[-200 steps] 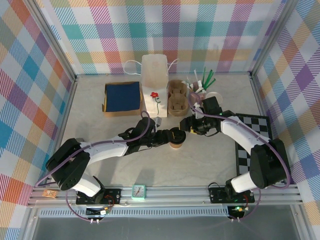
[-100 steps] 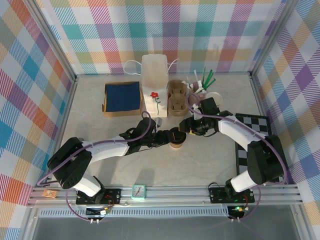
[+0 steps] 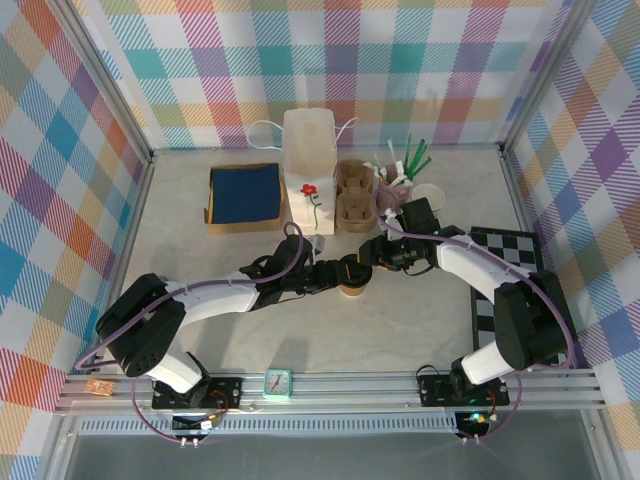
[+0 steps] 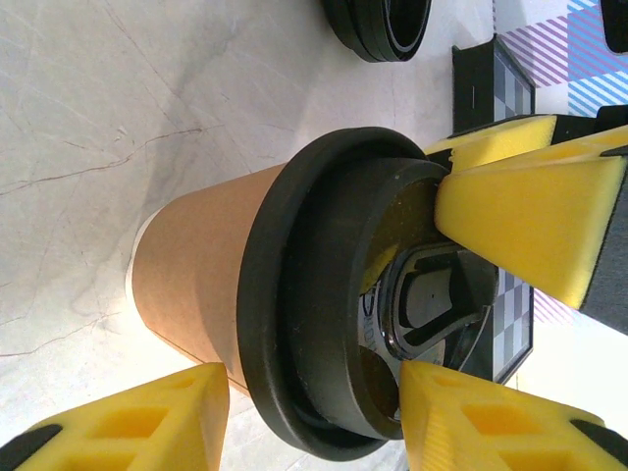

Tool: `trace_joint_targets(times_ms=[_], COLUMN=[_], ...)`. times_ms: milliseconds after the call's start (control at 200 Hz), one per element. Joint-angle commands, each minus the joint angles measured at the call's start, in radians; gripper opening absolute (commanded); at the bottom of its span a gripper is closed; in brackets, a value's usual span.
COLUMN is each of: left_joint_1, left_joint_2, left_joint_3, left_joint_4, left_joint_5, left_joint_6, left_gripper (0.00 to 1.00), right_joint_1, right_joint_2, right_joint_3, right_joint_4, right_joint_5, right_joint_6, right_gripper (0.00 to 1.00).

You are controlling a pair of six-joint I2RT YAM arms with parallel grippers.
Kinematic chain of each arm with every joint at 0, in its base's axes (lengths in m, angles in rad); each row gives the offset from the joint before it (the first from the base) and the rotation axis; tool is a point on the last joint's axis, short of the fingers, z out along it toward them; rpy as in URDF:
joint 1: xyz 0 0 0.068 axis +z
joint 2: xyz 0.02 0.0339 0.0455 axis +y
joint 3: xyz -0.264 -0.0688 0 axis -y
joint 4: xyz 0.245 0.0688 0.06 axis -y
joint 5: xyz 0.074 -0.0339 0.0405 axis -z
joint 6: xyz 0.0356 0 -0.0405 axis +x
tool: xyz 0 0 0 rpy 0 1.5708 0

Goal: Pack the takeout coffee

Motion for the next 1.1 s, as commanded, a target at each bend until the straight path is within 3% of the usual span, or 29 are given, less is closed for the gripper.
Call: trace_joint_targets(times_ms=[0,615,1095], left_joint_1=[-0.012,-0.012,-0.012], left_joint_2=[0.027,0.058,0.087], left_joint_3=[-0.001,-0.04,-0.107], left_joint_4=[-0.062,-0.057,-0.009], left_joint_5=[-0.028,-0.038,-0.034], left_joint_6=[0.023,0.02,0.013], left_gripper=[0.48,0.48,0.48], right_joint_1=[0.008,0.007,0.007], right_joint_2=[0.013,0.013,-0.042], right_joint_3=[-0.061,-0.193,-0.185], right_joint_4=[-0.048,0.022,0.002], right_joint_5=[0.087,0.122,0.129], right_joint_6=[0.001,0.028,0.031], right_gripper=[0.44,0.41,0.43])
